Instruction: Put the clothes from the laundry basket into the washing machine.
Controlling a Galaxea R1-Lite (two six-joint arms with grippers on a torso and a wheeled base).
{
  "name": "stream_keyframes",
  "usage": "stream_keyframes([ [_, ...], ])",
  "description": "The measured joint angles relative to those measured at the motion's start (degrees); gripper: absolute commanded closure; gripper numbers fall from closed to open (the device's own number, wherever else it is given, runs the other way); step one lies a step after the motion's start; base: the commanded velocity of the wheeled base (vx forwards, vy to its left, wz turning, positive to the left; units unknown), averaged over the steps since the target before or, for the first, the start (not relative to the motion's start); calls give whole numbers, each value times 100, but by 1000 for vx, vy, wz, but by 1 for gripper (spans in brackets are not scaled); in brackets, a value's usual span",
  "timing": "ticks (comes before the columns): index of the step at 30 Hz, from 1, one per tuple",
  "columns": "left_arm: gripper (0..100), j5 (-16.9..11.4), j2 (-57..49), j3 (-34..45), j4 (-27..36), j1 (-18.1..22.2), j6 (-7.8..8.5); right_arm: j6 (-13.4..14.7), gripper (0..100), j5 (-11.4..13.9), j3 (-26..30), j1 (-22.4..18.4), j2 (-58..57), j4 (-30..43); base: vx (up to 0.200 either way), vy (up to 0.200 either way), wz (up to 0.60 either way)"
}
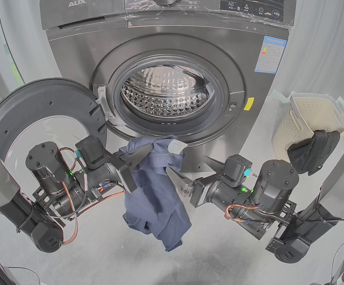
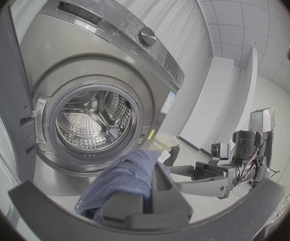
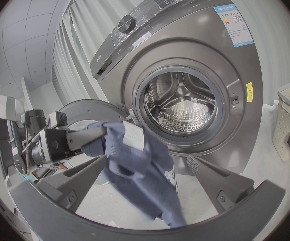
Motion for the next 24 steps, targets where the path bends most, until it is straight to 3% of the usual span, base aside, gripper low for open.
stream_keyframes([
  [24,100,305,-262,-250,0,-111,-9,-6,0,20,110,-41,185,11,0,0,0],
])
